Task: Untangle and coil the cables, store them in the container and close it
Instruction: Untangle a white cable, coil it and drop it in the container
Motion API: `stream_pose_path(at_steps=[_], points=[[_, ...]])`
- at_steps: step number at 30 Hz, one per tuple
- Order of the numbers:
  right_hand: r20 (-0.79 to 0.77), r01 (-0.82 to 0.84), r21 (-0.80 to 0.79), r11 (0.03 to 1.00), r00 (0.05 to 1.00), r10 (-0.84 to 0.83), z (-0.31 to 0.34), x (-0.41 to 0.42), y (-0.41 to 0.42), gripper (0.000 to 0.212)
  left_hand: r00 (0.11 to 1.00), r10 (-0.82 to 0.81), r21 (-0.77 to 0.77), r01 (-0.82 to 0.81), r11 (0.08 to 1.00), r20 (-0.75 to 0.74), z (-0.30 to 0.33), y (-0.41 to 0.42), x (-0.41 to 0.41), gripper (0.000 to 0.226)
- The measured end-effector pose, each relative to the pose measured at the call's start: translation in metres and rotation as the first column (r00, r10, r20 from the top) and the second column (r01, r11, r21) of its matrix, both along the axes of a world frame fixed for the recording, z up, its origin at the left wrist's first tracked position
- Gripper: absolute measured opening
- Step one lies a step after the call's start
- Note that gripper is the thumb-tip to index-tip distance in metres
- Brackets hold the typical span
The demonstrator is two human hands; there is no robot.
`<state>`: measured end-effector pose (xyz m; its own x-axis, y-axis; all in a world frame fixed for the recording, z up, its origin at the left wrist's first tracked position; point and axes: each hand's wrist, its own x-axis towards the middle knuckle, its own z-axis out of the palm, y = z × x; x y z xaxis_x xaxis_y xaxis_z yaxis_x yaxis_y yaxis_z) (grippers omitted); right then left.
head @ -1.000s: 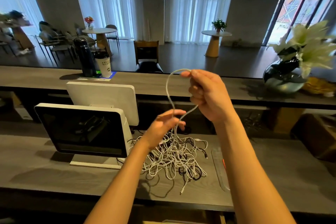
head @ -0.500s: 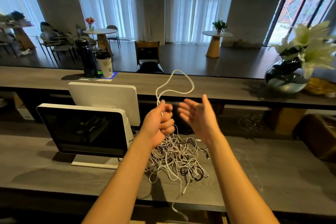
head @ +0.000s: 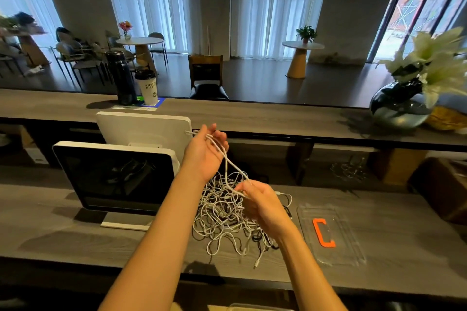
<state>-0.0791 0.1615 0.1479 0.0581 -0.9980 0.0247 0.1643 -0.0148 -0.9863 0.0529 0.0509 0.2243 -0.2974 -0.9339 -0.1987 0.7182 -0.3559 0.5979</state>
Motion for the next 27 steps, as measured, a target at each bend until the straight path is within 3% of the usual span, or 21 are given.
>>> stream_pose_path(at_steps=[2, 4, 6, 9, 12, 15, 19, 23, 27], points=[[0.006, 0.038, -0.045, 0.998, 0.999, -0.038, 0.013, 0.006, -0.001, 0.033, 0.987, -0.027, -0.011, 0.029, 1.0, 0.157, -0.013, 0.005, 0.0, 0.031], [0.02, 0.104, -0.07, 0.992, 0.994, -0.103, 0.029, 0.011, -0.004, 0.034, 0.966, -0.12, -0.004, 0.124, 0.992, 0.229, -0.021, 0.017, -0.001, 0.048], [-0.015, 0.152, -0.089, 0.984, 0.988, -0.154, 0.044, 0.012, -0.009, 0.041, 0.95, -0.236, -0.026, 0.246, 0.969, 0.205, -0.023, 0.03, -0.001, 0.066], [-0.141, 0.108, -0.087, 0.99, 0.983, -0.119, 0.056, 0.012, -0.012, 0.044, 0.935, -0.314, -0.06, 0.327, 0.943, 0.162, -0.024, 0.043, -0.002, 0.068], [-0.182, 0.078, -0.045, 0.996, 0.98, -0.085, 0.049, 0.012, -0.009, 0.046, 0.954, -0.228, -0.052, 0.242, 0.969, 0.194, -0.025, 0.049, -0.007, 0.046], [-0.195, 0.054, 0.025, 0.998, 0.98, -0.048, 0.03, 0.01, 0.0, 0.05, 0.991, -0.08, -0.021, 0.083, 0.996, 0.108, -0.018, 0.047, -0.007, 0.034], [-0.121, 0.015, 0.053, 0.998, 0.993, -0.008, 0.002, 0.008, 0.006, 0.05, 1.0, 0.024, 0.034, -0.023, 0.999, -0.009, 0.001, 0.033, -0.001, 0.035], [-0.113, 0.075, 0.002, 0.997, 0.991, -0.074, -0.021, -0.002, 0.002, 0.038, 0.99, 0.063, 0.048, -0.058, 0.997, -0.125, 0.014, 0.016, 0.009, 0.036], [0.026, 0.113, 0.043, 0.993, 0.993, -0.114, -0.023, -0.003, 0.001, 0.032, 0.989, 0.115, 0.017, -0.114, 0.993, -0.09, 0.01, 0.004, 0.008, 0.035]])
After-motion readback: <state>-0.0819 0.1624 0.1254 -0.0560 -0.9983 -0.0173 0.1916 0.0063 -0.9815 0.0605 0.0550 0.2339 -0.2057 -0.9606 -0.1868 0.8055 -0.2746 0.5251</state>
